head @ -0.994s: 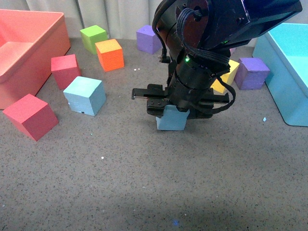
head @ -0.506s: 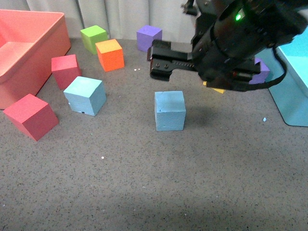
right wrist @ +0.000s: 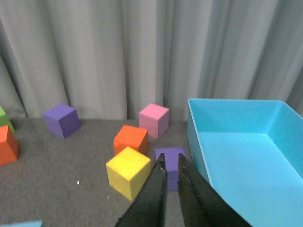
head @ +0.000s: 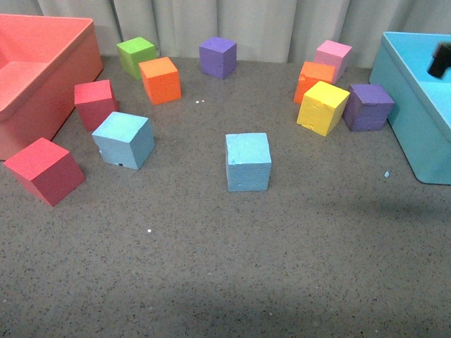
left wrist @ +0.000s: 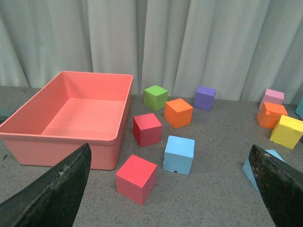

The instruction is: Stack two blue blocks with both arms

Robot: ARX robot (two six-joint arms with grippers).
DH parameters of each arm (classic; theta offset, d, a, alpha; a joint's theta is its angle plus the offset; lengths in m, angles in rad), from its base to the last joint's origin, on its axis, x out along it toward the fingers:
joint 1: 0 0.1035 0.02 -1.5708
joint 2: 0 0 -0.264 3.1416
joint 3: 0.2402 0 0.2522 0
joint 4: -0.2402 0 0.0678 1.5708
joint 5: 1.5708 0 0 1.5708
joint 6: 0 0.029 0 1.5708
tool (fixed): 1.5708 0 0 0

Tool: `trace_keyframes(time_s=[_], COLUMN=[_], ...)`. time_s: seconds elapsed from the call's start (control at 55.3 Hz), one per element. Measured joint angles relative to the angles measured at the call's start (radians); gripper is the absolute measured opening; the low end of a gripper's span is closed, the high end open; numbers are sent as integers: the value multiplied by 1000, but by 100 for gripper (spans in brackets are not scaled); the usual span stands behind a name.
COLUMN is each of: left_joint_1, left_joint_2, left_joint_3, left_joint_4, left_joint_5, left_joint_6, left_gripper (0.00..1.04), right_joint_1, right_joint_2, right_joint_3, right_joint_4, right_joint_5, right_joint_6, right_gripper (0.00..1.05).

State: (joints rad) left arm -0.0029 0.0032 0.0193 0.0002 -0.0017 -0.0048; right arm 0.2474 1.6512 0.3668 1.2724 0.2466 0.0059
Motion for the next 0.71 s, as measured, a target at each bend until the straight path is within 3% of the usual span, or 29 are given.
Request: trace_keyframes(time_s=[0.054, 0.705], left_joint_1=[0, 0], left_joint_2=[0, 0], left_joint_3=[0, 0], left_joint_4=[0, 0], left_joint_5=[0, 0], left_joint_6=[0, 0], left_gripper=[98, 98], right_joint_1=[-16, -175], right_joint_2=[-36, -644], right_joint_3=[-43, -306], right_joint_4=[-7, -344], right_joint_5=[-20, -180], right_joint_6=[-6, -6], right_gripper=[0, 1])
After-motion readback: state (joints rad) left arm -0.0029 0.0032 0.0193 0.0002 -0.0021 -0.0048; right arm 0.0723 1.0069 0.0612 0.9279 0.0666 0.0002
